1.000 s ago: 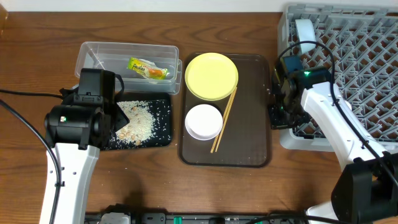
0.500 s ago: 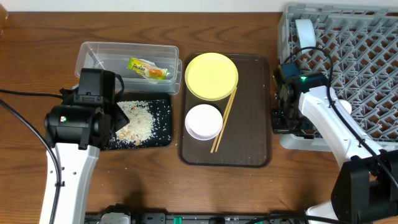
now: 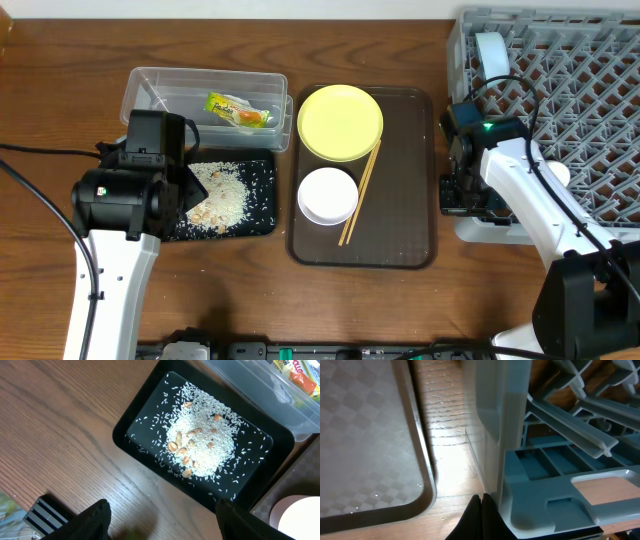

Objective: Sort waste into correct bins and load items into the dishwasher rack

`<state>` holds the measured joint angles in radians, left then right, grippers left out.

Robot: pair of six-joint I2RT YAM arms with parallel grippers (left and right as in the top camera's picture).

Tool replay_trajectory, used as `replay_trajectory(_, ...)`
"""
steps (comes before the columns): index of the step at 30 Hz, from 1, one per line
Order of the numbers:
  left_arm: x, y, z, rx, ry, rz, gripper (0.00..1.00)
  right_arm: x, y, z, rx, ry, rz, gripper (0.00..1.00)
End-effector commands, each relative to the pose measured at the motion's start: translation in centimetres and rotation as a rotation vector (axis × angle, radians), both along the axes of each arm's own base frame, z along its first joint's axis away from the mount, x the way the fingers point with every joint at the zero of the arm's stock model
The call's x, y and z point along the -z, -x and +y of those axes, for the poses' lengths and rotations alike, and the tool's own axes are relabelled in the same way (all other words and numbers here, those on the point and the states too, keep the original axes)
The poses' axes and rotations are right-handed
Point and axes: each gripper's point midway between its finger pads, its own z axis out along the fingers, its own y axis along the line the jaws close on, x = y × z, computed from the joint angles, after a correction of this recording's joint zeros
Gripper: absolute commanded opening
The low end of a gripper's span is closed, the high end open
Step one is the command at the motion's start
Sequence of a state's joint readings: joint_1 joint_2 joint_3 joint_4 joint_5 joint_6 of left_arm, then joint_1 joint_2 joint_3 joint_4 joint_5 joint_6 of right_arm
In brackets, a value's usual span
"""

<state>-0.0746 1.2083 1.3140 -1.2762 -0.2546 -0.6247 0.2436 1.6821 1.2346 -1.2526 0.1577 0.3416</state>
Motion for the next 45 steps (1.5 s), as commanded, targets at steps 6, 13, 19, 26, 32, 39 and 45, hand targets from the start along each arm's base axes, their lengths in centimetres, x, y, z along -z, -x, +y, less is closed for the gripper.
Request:
replay_trajectory(6,-0.2,0.0,0.4,-0.009,-0.019,-0.003,0.70,-0.2,-0.1,-1.8,0.008,0.088,-0.008,0.01)
replay_trajectory(13,-0.2,0.0,0.4,-0.009,-0.019,-0.003,0.70,-0.6,-2.3,1.6,-0.192,-0.049,-0.064,0.38)
replay_trajectory(19,-0.2,0.0,0.4,-0.009,-0.019,-0.003,0.70,-3.8,-7.4,8.1,-0.313,-0.274,-0.281,0.52)
replay_trajectory(26,-0.2,0.0,0.4,-0.009,-0.019,-0.003,0.70,-6.1,-8.4,16.9,-0.439,-0.553,-0.393,0.50)
replay_trajectory(32,-0.2,0.0,0.4,-0.009,-0.019,-0.003,0.70,-3.7,-7.2,18.9,-0.445,-0.459,-0.348,0.49)
replay_trajectory(39,-0.2,0.0,0.4,-0.009,-0.019,-0.003,0.70,1.3,-6.2,20.6,-0.400,-0.394,-0.244,0.40)
replay_trajectory(45,-0.2,0.0,0.4,-0.009,-0.019,-0.003,0.70,5.7,-6.0,20.7,-0.302,-0.343,-0.172,0.13)
